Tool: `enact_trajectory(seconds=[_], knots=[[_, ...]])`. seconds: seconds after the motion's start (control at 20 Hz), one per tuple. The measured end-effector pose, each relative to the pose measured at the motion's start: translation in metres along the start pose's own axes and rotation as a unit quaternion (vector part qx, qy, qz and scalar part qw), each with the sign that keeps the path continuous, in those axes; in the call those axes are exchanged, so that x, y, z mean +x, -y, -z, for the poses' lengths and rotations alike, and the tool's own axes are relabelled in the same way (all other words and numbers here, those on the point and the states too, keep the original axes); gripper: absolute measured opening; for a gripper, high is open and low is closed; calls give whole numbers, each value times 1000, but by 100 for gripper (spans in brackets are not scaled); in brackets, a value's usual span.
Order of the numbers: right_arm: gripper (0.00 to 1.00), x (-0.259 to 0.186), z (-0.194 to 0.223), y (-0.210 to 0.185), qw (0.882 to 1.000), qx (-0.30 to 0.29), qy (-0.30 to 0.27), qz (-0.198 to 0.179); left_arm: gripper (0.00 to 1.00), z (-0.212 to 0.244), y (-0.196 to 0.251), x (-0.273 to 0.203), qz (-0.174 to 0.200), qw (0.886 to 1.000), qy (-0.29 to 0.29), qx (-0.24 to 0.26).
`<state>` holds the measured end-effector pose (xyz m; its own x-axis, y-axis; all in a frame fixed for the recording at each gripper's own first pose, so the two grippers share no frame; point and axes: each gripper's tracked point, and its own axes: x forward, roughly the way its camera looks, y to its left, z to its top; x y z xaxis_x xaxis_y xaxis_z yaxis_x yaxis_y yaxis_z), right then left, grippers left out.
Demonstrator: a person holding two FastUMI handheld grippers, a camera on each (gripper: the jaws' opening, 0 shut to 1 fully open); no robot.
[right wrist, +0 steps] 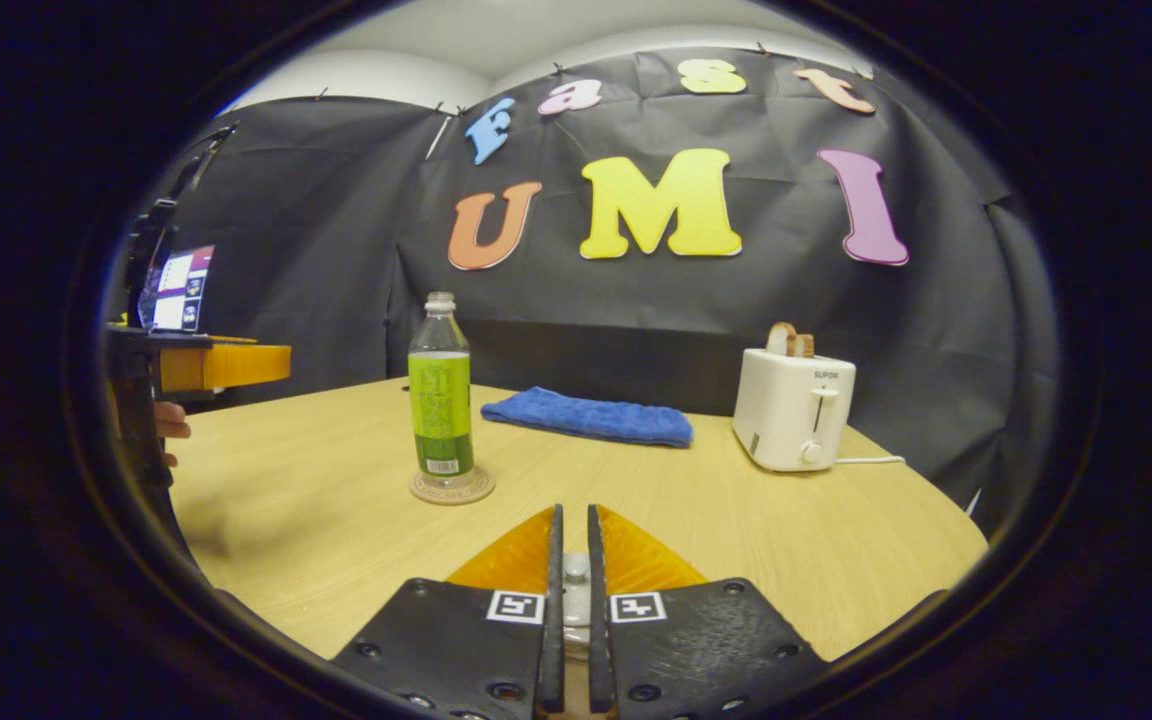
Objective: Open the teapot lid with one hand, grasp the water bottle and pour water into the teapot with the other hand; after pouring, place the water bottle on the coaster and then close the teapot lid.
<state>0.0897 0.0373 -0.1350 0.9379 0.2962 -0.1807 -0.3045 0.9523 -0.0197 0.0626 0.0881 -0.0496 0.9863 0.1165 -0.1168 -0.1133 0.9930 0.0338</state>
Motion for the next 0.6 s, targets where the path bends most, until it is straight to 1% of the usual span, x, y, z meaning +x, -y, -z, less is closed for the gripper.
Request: enact_trajectory(seconds=[0.1,0.15,0.2,0.25,0.3,0.35,0.45,0.6], knots=[[31,-7,-13,0,1000,11,8,6,100,-6,6,-6,3,1000,5,1],[48,-13,-22,3,1000,18,14,14,100,-10,8,-10,4,1000,9,1],[58,-18,-32,6,999,25,22,28,100,-14,11,-15,6,1000,12,0],[77,-25,-43,11,998,30,29,46,100,-18,16,-20,11,1000,16,-1],[84,-33,-50,19,997,29,33,69,100,-22,20,-25,15,1000,18,-5],[96,-43,-58,22,995,29,42,83,100,-26,26,-30,21,1000,20,-8],[98,-65,-78,25,992,28,64,107,100,-34,35,-41,28,999,27,-6],[98,-95,-91,27,987,29,83,133,100,-45,37,-59,17,999,37,13]])
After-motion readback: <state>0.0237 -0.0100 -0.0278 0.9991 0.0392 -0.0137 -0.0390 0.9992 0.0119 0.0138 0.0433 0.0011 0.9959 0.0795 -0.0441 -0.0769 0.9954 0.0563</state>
